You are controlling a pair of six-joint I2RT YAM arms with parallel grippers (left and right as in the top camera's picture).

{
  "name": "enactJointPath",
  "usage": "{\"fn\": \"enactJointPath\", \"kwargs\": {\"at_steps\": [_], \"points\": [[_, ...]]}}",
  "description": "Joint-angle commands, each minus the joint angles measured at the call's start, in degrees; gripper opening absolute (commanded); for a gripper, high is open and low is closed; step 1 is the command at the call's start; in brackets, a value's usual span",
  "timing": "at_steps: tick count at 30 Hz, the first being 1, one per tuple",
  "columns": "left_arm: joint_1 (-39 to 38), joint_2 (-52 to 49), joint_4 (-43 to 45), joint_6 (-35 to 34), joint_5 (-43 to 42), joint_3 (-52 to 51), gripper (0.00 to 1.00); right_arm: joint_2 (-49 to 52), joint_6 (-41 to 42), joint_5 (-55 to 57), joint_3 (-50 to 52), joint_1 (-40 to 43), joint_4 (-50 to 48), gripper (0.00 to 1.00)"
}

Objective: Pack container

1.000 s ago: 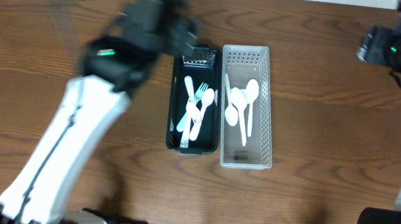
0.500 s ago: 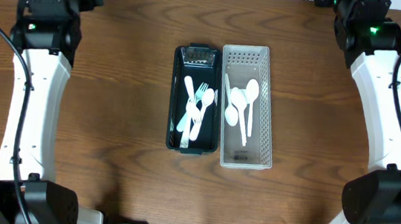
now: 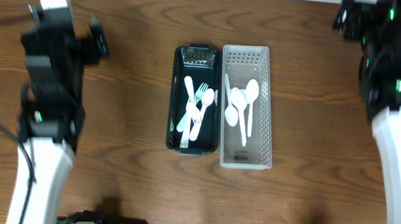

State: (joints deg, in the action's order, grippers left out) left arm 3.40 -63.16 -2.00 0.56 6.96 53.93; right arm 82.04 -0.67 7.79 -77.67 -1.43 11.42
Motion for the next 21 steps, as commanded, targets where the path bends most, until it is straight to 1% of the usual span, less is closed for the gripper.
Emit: {"fn": "enactJointPath", "kwargs": {"at_steps": [1, 5, 11, 14, 17, 21], "points": [[-2.4, 7.6, 4.2, 1.0, -0.6, -11.4, 0.98, -8.1, 0.0, 2.6, 13.3, 0.0, -4.2, 0.99], [-5.0, 16.7, 6.4, 1.3, -0.6, -22.5, 0.98, -18.2, 0.0, 3.0, 28.3, -0.1, -11.4, 0.99], [-7.8, 31.5, 2.0, 1.4, -0.5, -35.6, 0.98, -30.1, 1.0, 6.2, 47.3, -0.1, -14.0, 0.99], [-7.8, 36.7, -1.9, 1.4, -0.5, -36.9, 0.98, -34.1, 1.7, 6.5, 54.9, -0.1, -19.5, 0.99], [-7.8, 39.0, -2.3, 1.4, -0.2, -36.9, 0.98, -36.7, 1.7, 7.2, 58.5, -0.1, -19.8, 0.99], [-7.8, 40.5, -2.3, 1.4, -0.3, -36.9, 0.98, -37.5, 1.7, 6.8, 59.8, -0.1, -18.9, 0.99]]}}
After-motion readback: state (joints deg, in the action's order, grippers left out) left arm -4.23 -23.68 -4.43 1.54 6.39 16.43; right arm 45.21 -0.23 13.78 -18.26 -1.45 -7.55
